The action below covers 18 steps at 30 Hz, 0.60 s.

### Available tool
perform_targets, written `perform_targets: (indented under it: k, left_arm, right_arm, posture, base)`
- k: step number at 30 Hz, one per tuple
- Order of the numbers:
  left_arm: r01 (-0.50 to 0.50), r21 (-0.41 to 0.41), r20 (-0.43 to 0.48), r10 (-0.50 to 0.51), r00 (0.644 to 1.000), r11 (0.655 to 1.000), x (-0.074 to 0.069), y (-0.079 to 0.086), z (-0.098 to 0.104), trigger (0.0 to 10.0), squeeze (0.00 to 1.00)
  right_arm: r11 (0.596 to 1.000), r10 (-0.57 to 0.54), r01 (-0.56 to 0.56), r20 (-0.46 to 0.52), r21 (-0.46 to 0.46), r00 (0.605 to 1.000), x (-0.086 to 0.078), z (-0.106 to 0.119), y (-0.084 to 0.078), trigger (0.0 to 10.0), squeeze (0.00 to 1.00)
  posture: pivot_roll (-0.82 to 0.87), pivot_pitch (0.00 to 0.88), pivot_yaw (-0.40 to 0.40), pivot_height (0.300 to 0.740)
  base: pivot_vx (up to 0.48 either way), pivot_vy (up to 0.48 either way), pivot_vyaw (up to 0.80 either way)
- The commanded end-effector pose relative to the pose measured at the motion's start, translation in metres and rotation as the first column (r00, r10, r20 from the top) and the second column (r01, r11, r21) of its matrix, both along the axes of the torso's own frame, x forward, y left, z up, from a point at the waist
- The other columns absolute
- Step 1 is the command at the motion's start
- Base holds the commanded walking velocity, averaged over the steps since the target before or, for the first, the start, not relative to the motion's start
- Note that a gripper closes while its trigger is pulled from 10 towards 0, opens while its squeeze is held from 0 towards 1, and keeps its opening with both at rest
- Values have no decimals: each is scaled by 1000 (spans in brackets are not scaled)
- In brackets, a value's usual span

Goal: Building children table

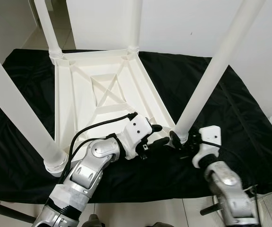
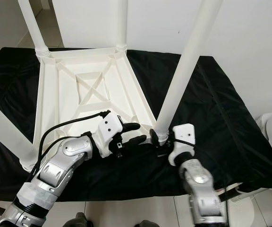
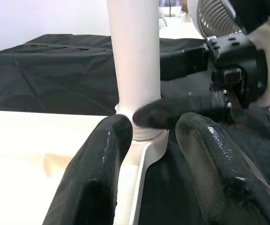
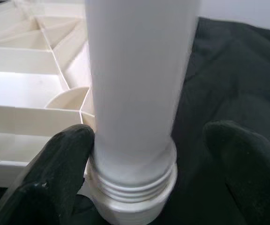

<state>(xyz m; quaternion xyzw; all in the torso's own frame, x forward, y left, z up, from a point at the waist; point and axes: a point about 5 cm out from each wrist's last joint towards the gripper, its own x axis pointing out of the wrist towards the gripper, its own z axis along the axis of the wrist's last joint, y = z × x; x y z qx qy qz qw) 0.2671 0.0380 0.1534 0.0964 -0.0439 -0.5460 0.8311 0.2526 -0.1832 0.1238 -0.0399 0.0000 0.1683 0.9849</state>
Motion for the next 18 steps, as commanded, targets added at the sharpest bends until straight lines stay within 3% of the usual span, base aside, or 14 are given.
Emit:
perform_targets:
  k: [1,9,12,16,17,18]
  left_arm:
    - [7,7,-5,-7,1000,1000,-1,0,0,10000,0]
    - [42,28,-12,-41,999,999,-2,1,-1,10000,0]
    - [45,35,-10,-45,999,998,-2,3,-1,10000,0]
    - [43,36,-9,-43,999,998,-2,3,-1,10000,0]
    - [41,36,-7,-41,999,999,-2,3,-1,10000,0]
    - [41,36,-7,-41,999,999,-2,3,-1,10000,0]
  right_arm:
    - [999,40,-40,-1,-1,999,3,1,-4,10000,0]
    - [976,215,-215,-4,-32,977,24,9,-6,10000,0]
    - [953,293,-294,-27,-69,956,38,7,2,10000,0]
    - [941,328,-330,-39,-69,944,41,5,4,10000,0]
    - [934,347,-350,-48,-69,937,44,3,6,3608,0]
    - [934,347,-350,-48,-69,937,44,3,6,3608,0]
  posture:
    - [-6,0,-28,740]
    - [4,0,-21,740]
    - [12,0,-27,740]
    - [13,0,-27,740]
    - [17,0,-31,740]
    - [17,0,-31,740]
  base:
    - [0,0,0]
    - [0,0,0]
    - [0,0,0]
    - [0,0,0]
    - [0,0,0]
    - [0,0,0]
